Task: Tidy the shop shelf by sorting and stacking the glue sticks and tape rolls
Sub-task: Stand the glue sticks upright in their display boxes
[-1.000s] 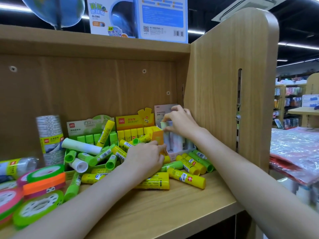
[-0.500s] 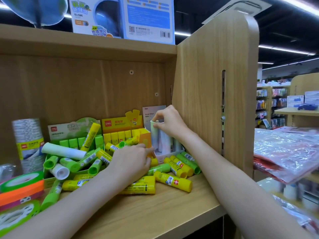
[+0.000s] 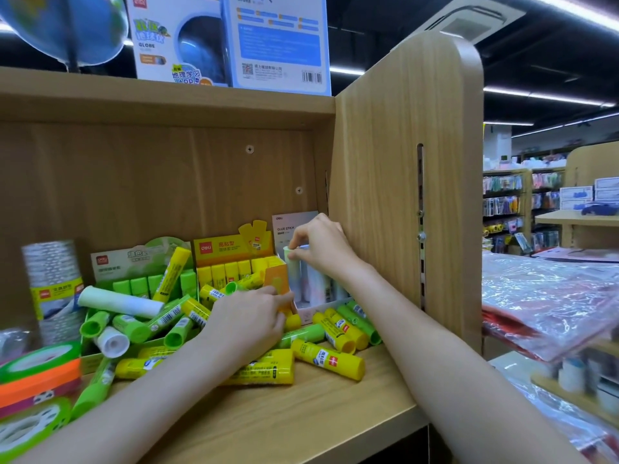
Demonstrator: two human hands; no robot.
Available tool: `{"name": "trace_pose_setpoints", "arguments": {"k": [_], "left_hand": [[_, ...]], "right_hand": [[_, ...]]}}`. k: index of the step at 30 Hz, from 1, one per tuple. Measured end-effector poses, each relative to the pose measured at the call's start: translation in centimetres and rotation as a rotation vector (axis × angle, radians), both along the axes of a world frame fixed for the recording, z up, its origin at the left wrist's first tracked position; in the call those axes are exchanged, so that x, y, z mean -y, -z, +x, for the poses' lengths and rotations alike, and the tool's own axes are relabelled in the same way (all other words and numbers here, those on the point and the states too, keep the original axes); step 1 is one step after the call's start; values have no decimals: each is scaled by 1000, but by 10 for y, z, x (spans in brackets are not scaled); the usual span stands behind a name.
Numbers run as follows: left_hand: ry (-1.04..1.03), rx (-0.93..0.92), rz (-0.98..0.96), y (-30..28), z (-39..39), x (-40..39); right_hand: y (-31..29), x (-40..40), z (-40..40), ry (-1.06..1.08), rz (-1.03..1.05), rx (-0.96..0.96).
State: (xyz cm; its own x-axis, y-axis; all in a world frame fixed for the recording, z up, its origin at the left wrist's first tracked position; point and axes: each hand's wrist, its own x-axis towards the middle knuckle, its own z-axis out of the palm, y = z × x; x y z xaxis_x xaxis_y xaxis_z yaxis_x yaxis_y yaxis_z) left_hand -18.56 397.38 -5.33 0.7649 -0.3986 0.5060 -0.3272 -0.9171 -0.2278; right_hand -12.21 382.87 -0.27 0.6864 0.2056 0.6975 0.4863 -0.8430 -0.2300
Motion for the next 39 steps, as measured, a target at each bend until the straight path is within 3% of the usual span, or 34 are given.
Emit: {"name": "trace_pose_setpoints", "arguments": {"k": [8, 19, 27, 33, 39], "left_hand": [[-2, 13, 13, 0, -2, 0], [33, -23, -8, -1, -4, -4], [26, -71, -17, -1, -3, -6], [32, 207, 85, 2, 0, -12], [-22, -36, 97, -3, -2, -8]], "right_hand": [[-5, 1, -3, -15, -106, -27], [-5, 0, -2, -10, -59, -28], [-9, 0, -3, 60, -178, -19], [-13, 0, 0, 75, -244, -8], [-11, -5, 3, 164, -317, 93]]}}
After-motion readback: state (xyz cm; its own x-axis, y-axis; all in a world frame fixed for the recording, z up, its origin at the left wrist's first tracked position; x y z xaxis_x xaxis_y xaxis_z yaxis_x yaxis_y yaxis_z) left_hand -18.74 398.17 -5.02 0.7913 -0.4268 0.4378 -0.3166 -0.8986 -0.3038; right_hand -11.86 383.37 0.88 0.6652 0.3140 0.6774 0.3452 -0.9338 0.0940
